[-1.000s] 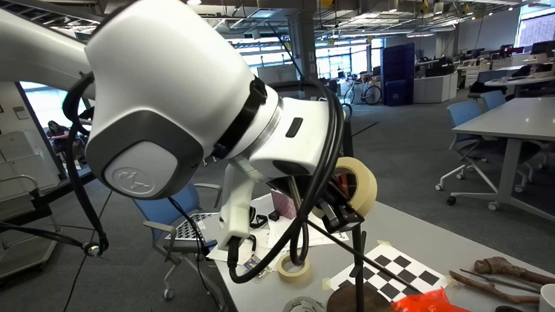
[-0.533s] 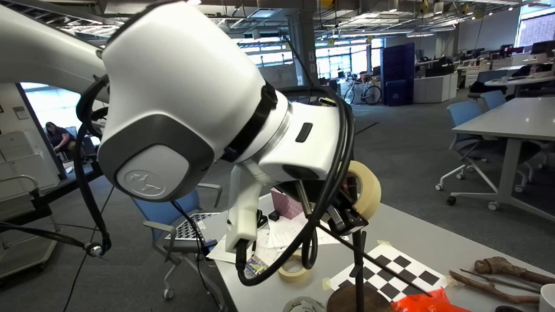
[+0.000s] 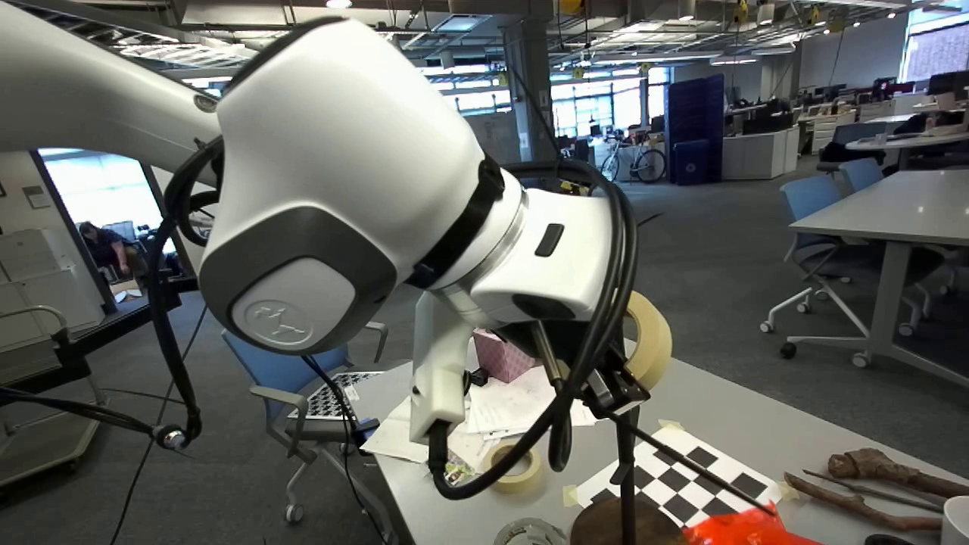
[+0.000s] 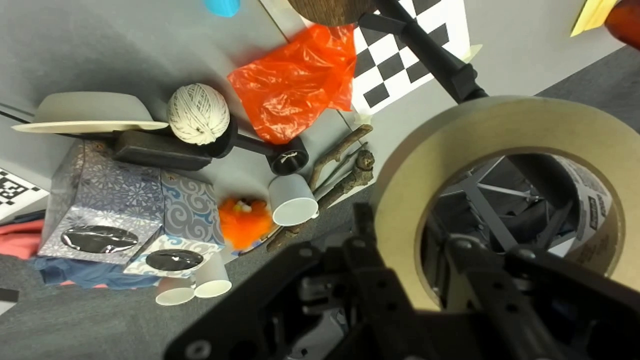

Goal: Pick up the grey tape from the holder and put it on the table. Pick up the two tapes from the table and put them on the holder.

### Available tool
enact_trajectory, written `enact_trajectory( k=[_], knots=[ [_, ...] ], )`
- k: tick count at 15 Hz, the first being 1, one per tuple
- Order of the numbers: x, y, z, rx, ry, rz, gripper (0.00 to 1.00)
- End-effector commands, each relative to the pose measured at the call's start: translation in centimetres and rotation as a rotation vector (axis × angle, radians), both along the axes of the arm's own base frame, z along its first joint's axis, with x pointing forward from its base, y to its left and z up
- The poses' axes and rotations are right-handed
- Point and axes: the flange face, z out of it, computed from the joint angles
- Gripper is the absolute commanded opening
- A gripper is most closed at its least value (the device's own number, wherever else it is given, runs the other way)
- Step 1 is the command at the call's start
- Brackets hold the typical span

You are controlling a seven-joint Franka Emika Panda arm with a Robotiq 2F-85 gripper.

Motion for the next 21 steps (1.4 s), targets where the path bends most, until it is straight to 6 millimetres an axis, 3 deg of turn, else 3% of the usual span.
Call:
enact_trajectory(
  k=[1, 4, 5, 6, 12, 14, 21],
  knots=[
    [1.1, -0.3, 0.4, -0.001, -0.012, 0.01, 0.06],
    [1.4, -0.4, 0.1, -0.003, -0.004, 0.008, 0.06],
    [1.4, -0.4, 0.0, -0.006, -0.002, 0.007, 0.37],
    [1.5, -0.4, 0.0, -0.007, 0.001, 0.009, 0.51],
    [2.0, -0.4, 0.1, -0.012, 0.002, 0.007, 0.96],
    [2.1, -0.4, 0.1, -0.015, 0.003, 0.007, 1.0],
    [1.3, -1.0, -1.0, -0.061, 0.035, -0.003, 1.0]
  ],
)
